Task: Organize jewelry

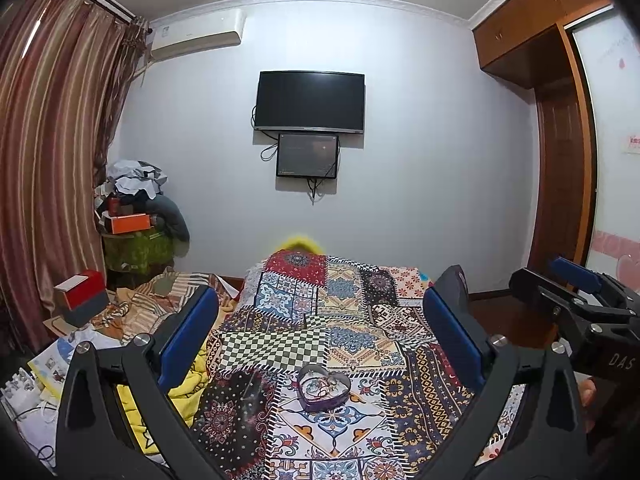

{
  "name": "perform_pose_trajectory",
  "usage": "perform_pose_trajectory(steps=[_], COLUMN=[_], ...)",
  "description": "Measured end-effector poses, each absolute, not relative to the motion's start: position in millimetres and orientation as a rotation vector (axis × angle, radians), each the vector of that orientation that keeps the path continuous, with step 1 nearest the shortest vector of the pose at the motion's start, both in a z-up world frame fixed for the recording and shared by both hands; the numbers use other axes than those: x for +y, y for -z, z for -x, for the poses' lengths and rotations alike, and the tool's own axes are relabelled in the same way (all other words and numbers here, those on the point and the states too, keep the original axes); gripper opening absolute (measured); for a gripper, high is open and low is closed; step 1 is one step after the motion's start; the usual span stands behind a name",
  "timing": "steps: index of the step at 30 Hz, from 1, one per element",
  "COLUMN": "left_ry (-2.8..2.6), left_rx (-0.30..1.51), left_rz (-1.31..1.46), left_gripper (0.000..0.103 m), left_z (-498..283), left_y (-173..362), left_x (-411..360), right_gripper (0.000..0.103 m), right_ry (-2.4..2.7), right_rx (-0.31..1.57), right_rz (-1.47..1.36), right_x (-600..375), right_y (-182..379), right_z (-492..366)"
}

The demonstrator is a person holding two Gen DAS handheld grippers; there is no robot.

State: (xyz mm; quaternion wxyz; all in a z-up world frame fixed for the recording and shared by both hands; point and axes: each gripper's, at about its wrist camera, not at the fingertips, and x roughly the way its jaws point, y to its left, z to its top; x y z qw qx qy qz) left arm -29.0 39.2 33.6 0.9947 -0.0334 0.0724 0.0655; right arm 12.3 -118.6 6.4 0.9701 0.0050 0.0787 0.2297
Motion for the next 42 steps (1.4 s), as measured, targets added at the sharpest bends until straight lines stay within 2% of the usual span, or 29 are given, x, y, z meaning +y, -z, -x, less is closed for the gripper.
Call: perform_pose_trajectory(steps=[42], left_ry=[-0.081], left_rx=[0.163], left_rz=[0.074], left_gripper=[0.103], left_z=[25.9], left_y=[-32.8], left_x=[39.5], right_gripper=[0.103], right_ry=[-0.449], right_rx=[0.163], right_rz=[-0.009], right_x=[-119.3], right_y=[-8.0], right_z=[-14.5])
